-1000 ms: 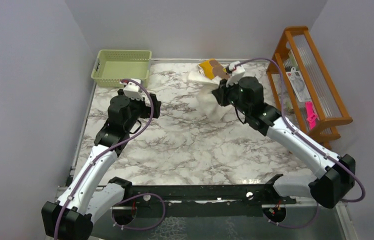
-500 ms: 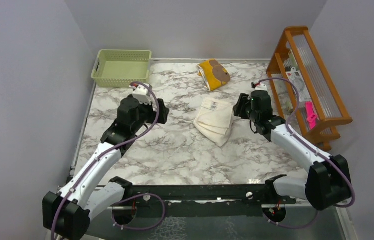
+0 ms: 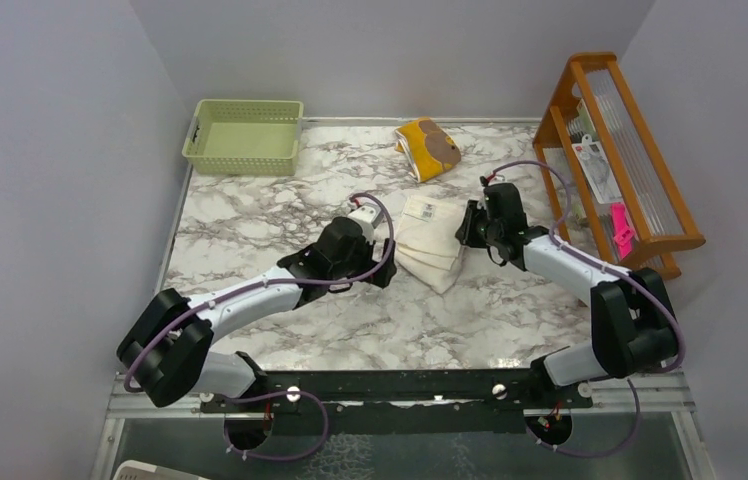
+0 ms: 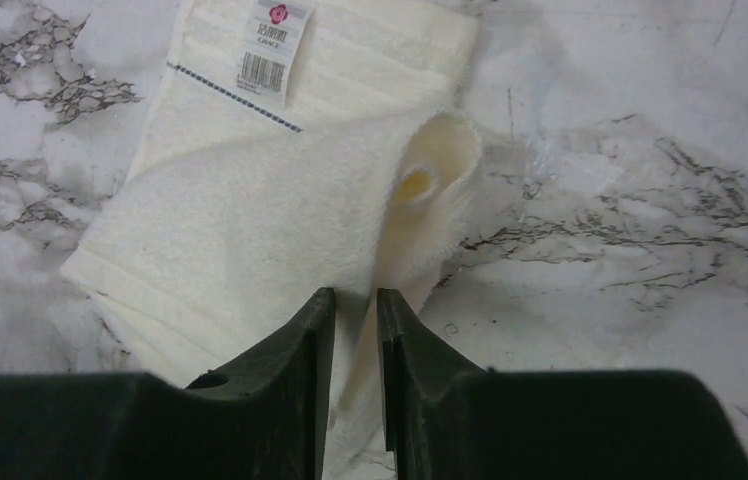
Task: Roll the towels
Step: Flatten out the towel at the center of the board.
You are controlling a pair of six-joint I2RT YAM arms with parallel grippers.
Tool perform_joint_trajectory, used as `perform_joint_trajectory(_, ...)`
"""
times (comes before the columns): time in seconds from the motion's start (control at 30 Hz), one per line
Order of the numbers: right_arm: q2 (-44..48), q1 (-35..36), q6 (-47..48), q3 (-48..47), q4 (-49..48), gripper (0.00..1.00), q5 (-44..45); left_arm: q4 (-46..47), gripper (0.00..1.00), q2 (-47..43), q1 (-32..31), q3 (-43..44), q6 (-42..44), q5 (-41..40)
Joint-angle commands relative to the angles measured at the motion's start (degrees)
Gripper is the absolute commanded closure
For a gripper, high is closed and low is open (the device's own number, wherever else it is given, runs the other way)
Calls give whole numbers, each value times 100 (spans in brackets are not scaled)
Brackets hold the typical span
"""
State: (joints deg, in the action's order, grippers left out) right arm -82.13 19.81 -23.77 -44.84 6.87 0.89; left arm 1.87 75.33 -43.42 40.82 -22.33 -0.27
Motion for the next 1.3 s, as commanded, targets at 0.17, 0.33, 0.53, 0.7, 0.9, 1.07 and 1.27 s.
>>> perform_joint_trajectory(0.17, -439, 134, -62, -385, -313, 99, -1290, 379, 1, -579, 12, -41, -9, -997)
perform_joint_trajectory(0.33, 118, 470, -27, -1118, 5, 99, -1366, -84, 1, -1561, 623, -59, 67, -1051)
perform_joint_trajectory(0.53, 603, 696, 74, -2129, 286, 99, -1552, -804, 1, -2539, 1432, 208, 314, -673)
perform_joint_trajectory(0.7, 115, 1890, 506, -3369, 695, 99, -855, -1091, 1, -2747, 1477, 575, 853, -189)
perform_joint_trajectory(0.9, -924, 2789, 576, -5022, 627, 99, -945, -1159, 1, -3224, 1477, 696, 1078, -588)
perform_joint_trajectory(1.07, -1394, 3174, 749, -6114, 547, 99, -959, -1470, 1, -3667, 1477, 985, 1218, -1051)
perform_joint_trajectory(1.27, -1498, 3178, 762, -6410, 545, 99, -1086, -1567, 1, -3816, 1477, 1023, 1305, -1308)
